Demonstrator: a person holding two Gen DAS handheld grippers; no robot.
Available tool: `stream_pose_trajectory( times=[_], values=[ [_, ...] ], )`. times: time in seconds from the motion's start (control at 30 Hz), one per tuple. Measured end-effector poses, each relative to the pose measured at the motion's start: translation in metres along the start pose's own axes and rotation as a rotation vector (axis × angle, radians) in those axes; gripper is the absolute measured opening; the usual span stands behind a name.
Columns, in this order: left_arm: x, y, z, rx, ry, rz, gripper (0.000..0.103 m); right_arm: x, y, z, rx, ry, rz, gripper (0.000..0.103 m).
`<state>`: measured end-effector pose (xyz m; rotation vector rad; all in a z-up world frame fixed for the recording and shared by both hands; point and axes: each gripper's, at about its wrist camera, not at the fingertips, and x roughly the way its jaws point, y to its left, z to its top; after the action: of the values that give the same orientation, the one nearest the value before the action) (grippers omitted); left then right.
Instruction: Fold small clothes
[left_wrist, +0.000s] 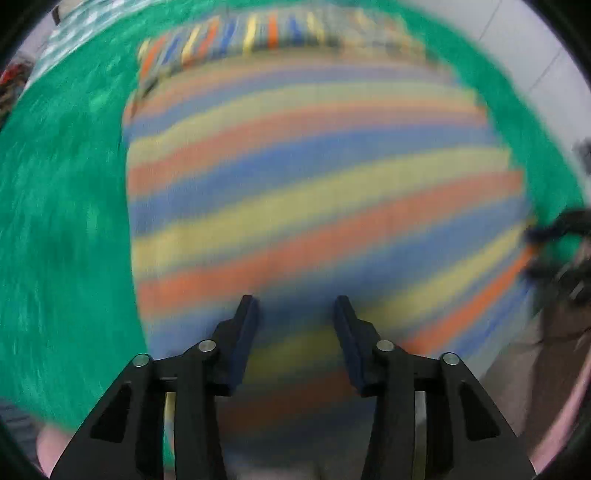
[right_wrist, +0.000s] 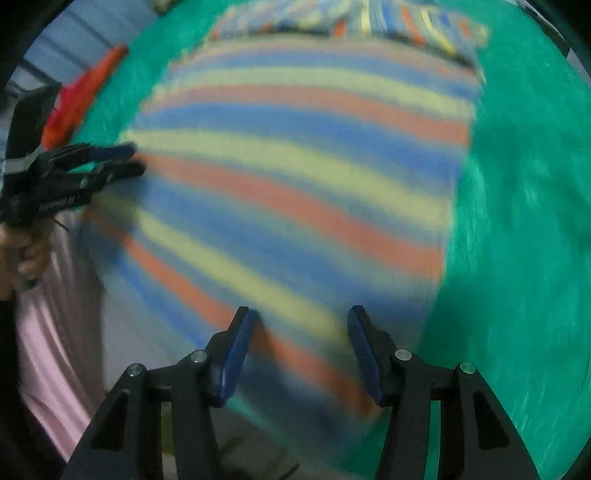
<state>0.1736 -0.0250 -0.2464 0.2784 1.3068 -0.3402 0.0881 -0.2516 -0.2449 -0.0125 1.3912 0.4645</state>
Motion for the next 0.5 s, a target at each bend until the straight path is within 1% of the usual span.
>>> stream_pose_trajectory(
  times=[0.03,0.1,0.13,0.2,0.23,0.27,0.33,0.4,0.43,0.5],
  values=[
    [-0.004,0.001,-0.014,-0.015,0.007,0.039,0.046,0.001,-0.001,-0.014,0.011,0.019,-0.024,0.054],
    [-0.011,0.011,-0.026,-0.08,0.043,0.07,0.046,-0.002,-0.004,-0.034,0.049,0.039,-0.026,0.054],
    [-0.017,0.018,-0.031,-0.116,0.056,0.087,0.046,-0.005,-0.005,-0.039,0.061,0.04,-0.032,0.054],
    [-0.027,0.026,-0.038,-0.15,0.049,0.127,0.045,-0.013,-0.005,-0.046,0.081,0.038,-0.056,0.054],
    [-0.036,0.03,-0.04,-0.174,0.022,0.121,0.047,-0.02,-0.003,-0.049,0.086,0.016,-0.083,0.054],
    [-0.044,0.033,-0.042,-0.197,-0.005,0.112,0.05,-0.028,0.0,-0.051,0.087,-0.025,-0.096,0.054],
    [-0.061,0.042,-0.044,-0.263,-0.081,0.089,0.069,-0.047,0.002,-0.055,0.108,-0.135,-0.086,0.054],
    [-0.073,0.047,-0.044,-0.312,-0.15,0.08,0.077,-0.065,0.003,-0.06,0.151,-0.262,-0.086,0.061],
    [-0.076,0.049,-0.043,-0.334,-0.179,0.083,0.079,-0.075,0.003,-0.062,0.173,-0.35,-0.103,0.062],
    [-0.078,0.052,-0.036,-0.371,-0.222,0.098,0.079,-0.09,0.007,-0.071,0.213,-0.485,-0.171,0.064]
  ],
)
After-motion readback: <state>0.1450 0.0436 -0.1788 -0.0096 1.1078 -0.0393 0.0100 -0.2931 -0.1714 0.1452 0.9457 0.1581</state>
